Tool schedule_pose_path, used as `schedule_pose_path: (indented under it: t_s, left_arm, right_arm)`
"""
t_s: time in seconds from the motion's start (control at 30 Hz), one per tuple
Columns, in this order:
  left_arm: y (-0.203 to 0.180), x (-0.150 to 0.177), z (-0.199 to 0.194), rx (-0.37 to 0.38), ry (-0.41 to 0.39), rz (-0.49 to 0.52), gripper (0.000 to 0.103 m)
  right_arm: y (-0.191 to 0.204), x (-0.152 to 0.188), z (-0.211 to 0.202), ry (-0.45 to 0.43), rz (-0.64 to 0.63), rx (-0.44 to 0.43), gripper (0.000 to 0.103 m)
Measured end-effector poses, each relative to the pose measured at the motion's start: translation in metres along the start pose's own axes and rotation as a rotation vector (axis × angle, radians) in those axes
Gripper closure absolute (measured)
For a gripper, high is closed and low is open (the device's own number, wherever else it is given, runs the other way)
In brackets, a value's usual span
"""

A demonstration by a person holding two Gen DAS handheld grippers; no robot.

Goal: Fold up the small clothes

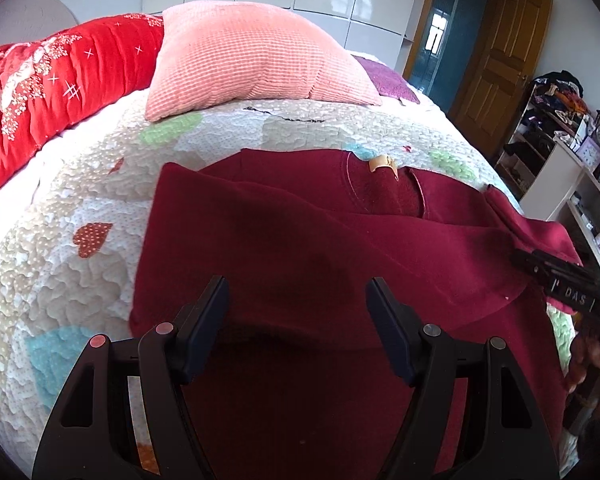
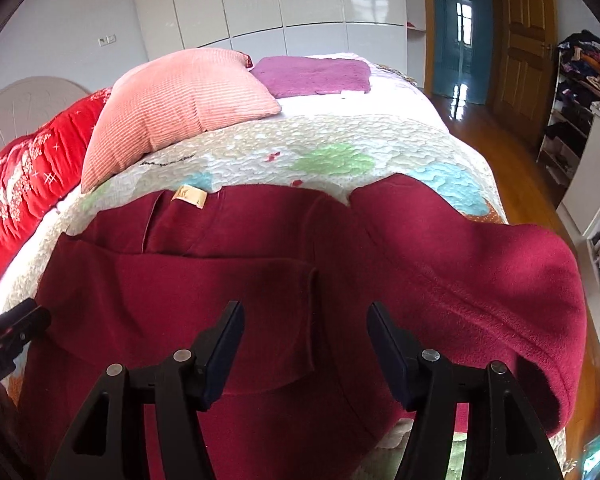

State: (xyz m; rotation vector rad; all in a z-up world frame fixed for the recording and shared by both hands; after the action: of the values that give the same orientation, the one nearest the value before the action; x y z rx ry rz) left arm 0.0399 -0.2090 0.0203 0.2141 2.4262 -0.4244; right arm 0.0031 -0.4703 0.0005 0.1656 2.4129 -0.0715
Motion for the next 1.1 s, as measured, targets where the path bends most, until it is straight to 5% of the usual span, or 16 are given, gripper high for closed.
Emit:
schedule_pose_path:
  t_s: [0.1,0.23,0.3,0.37,0.47,0.63,0.67,0.7,0.77,0.83,0.87,0.93,1.1]
  left_arm:
    - [-0.011,0.0,0.014,-0.027,0.007,0.015,0.032]
    - [-0.02,0.003,0.029,-0.055,0.012,0.042,0.032]
    - [-0.019,0.005,0.037,-0.07,0.024,0.047,0.032]
    - [-0.017,0.008,0.04,-0.073,0.027,0.043,0.031]
    - [-0.017,0.008,0.041,-0.059,0.021,0.039,0.027]
    - [-0.02,0.009,0.044,-0.051,0.016,0.053,0.022]
    - [-0.021,0.009,0.045,-0.041,0.018,0.052,0.021]
    - [-0.02,0.009,0.045,-0.035,0.02,0.048,0.02]
    - [-0.02,0.009,0.046,-0.026,0.022,0.044,0.019]
    - [-0.021,0.009,0.046,-0.021,0.023,0.044,0.018]
    - [-0.022,0.009,0.046,-0.022,0.023,0.045,0.018]
    - [-0.022,0.009,0.045,-0.024,0.02,0.046,0.018]
    - [-0.017,0.003,0.026,-0.011,-0.075,0.009,0.018]
  right_arm:
    - [-0.009,0.008,0.011,0.012,0.038,0.014,0.063]
    - [-0.009,0.007,0.011,-0.033,0.04,-0.018,0.073]
    - [-0.007,0.004,0.007,-0.059,0.018,-0.017,0.095]
    - [-0.009,0.001,-0.001,-0.107,0.009,0.033,0.103]
    - [-0.018,-0.004,-0.015,-0.185,0.015,0.081,0.103]
    - [-0.021,-0.005,-0.011,-0.197,0.102,-0.123,0.1]
    - [-0.019,-0.006,-0.008,-0.189,0.096,-0.141,0.087]
    - [-0.015,-0.007,-0.006,-0.187,0.085,-0.15,0.062]
    - [-0.008,-0.006,0.002,-0.162,0.063,-0.154,0.048]
    - [-0.004,-0.003,0.015,-0.112,0.047,-0.147,0.059]
    - [-0.003,-0.001,0.019,-0.096,0.042,-0.142,0.08]
    - [-0.005,-0.003,0.014,-0.12,0.044,-0.143,0.097]
    - [-0.001,-0.016,-0.023,-0.24,-0.044,-0.027,0.1]
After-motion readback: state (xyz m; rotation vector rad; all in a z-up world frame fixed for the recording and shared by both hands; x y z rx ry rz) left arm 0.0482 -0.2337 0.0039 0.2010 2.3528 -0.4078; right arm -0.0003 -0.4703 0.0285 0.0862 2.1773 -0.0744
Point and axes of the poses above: each gripper's, at about its wrist camera, not at the fingertips, and z roughly the way its jaws point, y to its left, x to its underside, the point moved 7 cm from there along z, roughly the way its jaws point, and after that the axes turned 7 degrees about -z, right-handed, at the moved point
